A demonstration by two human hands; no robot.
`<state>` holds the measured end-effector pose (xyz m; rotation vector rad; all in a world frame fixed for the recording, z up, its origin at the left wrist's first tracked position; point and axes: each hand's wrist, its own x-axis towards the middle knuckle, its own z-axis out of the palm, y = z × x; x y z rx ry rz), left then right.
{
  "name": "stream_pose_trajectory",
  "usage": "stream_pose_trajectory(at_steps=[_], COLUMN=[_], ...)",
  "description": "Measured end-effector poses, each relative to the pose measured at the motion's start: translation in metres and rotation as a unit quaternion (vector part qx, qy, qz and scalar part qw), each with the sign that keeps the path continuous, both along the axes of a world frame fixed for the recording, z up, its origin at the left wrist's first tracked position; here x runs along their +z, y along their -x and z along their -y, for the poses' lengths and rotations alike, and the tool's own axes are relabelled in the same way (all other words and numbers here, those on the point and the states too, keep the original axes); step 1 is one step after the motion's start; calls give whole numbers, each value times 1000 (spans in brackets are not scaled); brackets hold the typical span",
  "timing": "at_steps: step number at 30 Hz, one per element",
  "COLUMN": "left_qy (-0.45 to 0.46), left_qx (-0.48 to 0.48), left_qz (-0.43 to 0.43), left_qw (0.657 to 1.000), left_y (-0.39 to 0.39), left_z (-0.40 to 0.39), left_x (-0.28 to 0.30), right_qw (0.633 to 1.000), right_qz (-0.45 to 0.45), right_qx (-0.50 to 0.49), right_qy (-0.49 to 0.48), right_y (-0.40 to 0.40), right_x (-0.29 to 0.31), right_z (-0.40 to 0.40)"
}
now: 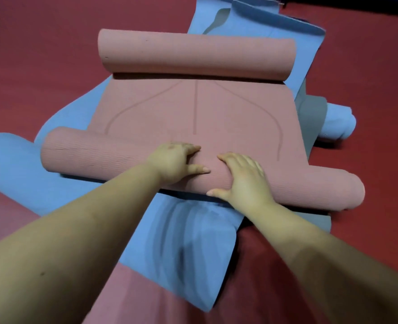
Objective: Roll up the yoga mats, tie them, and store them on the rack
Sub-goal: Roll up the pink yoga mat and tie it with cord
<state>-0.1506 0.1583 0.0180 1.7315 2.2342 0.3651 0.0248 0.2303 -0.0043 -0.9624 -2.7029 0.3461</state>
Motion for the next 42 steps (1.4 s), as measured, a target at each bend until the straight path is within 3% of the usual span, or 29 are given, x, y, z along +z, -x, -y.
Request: stream_pose_trajectory(at_steps=[4,8,11,17,26,34,42], left_qy=[-101,5,9,-129,-183,-144,-104], left_qx=[-18,-64,-65,-47,-57,-54,-71], left_qz=[-93,-114,-130,-158,-171,-167,-143], left_qw=[990,991,989,978,966,974,982], left_y=[-6,0,-3,-12,-71,-128,-146], left_z=[16,14,14,42,103,195,232], left_x=[-17,-12,-6,9,58,76,36], right_qw=[998,990,994,995,988,987,990], right_qz=[43,123,98,18,-30,-40,-14], right_qx=[31,61,56,49,50,63,58], right_qy=[42,30,-10,-87,-145,-140,-131], right_y=[3,-2,-4,-13,-76,-133,-153], right_x=[11,8,12,32,82,96,57], right_z=[-16,-13,-7,14,73,164,200])
